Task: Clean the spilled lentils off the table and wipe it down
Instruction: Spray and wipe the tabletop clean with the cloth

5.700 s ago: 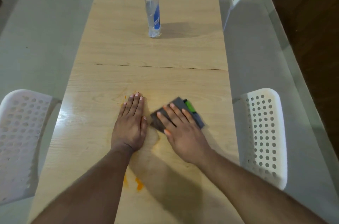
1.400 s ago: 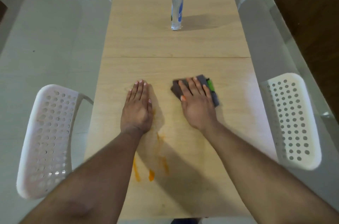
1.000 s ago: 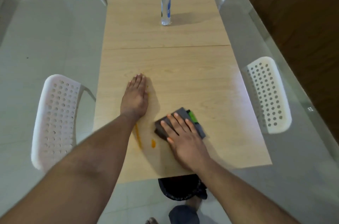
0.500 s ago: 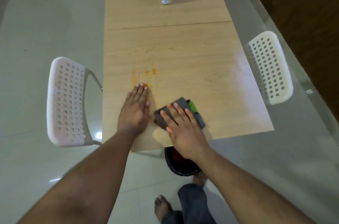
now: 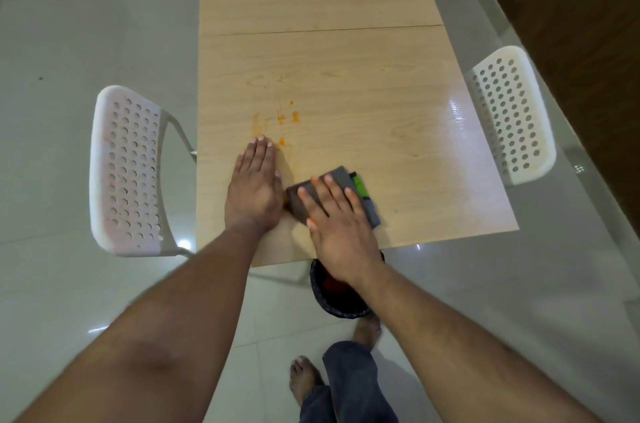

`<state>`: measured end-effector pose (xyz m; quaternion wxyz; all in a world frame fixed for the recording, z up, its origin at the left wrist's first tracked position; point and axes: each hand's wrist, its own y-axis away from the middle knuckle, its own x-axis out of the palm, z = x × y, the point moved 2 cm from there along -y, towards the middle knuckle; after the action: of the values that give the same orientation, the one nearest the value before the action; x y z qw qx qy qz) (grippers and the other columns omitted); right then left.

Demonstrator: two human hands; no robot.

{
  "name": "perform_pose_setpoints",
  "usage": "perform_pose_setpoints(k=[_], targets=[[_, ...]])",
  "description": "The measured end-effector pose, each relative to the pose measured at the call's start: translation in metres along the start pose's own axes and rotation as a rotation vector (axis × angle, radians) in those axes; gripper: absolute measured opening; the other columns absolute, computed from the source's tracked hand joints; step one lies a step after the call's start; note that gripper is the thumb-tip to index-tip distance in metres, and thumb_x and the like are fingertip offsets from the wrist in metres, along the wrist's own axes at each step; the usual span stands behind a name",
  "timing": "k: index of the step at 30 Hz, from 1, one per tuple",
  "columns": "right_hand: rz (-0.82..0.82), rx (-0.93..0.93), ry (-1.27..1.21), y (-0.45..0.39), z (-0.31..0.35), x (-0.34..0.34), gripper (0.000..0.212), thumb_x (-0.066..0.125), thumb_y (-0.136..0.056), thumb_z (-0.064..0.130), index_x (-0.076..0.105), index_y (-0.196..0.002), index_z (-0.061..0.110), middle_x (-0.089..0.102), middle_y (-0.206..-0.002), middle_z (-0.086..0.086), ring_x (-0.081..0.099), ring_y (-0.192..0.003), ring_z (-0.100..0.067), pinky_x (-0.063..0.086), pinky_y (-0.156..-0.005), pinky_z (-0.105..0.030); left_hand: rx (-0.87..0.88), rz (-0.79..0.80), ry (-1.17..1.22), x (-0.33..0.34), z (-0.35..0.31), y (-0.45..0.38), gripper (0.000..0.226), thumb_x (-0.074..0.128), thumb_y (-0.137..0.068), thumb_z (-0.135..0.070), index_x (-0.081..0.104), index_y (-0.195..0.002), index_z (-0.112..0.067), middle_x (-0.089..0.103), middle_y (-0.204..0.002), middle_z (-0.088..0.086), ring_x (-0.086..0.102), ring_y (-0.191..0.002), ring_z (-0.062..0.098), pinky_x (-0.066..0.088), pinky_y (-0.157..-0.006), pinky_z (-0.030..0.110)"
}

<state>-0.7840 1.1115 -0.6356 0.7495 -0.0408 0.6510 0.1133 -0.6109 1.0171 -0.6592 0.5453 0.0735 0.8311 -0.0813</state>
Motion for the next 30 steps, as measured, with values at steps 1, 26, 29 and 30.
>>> perform_pose_setpoints(k=[1,26,29,30], targets=[[0.016,-0.031,0.000,0.015,0.002,0.001,0.061,0.033,-0.110,0.036,0.019,-0.168,0.025,0.013,-0.176,-0.004,0.004,-0.163,-0.023,0.013,-0.130,-0.049,-0.012,-0.001,-0.007,0.000,0.001,0.000,0.062,0.026,-0.107,-0.030,0.028,-0.164,-0.006,0.023,-0.173,0.012,0.015,-0.162,0.026,0.010,-0.132,0.042],[0.023,-0.161,0.001,-0.019,-0.063,-0.013,0.059,0.034,-0.111,0.037,0.019,-0.167,0.029,0.014,-0.176,0.001,0.004,-0.162,-0.018,0.012,-0.130,-0.046,-0.136,-0.012,-0.028,0.001,-0.004,-0.002,0.066,0.022,-0.106,-0.036,0.022,-0.167,-0.011,0.015,-0.175,0.008,0.005,-0.163,0.023,0.008,-0.133,0.044],[-0.007,-0.081,-0.001,-0.057,-0.078,-0.019,0.059,0.035,-0.109,0.036,0.023,-0.166,0.028,0.020,-0.174,-0.002,0.010,-0.162,-0.021,0.014,-0.130,-0.047,-0.141,0.011,-0.051,0.002,-0.006,-0.013,0.068,0.023,-0.104,-0.033,0.019,-0.167,-0.009,0.012,-0.175,0.010,0.004,-0.163,0.025,0.008,-0.133,0.045],[-0.019,-0.055,-0.004,-0.078,-0.079,-0.019,0.058,0.035,-0.109,0.036,0.025,-0.166,0.028,0.021,-0.173,-0.002,0.011,-0.162,-0.022,0.014,-0.130,-0.047,-0.140,0.017,-0.054,0.002,-0.002,-0.020,0.068,0.023,-0.103,-0.032,0.019,-0.167,-0.009,0.012,-0.175,0.010,0.005,-0.163,0.025,0.008,-0.133,0.045]])
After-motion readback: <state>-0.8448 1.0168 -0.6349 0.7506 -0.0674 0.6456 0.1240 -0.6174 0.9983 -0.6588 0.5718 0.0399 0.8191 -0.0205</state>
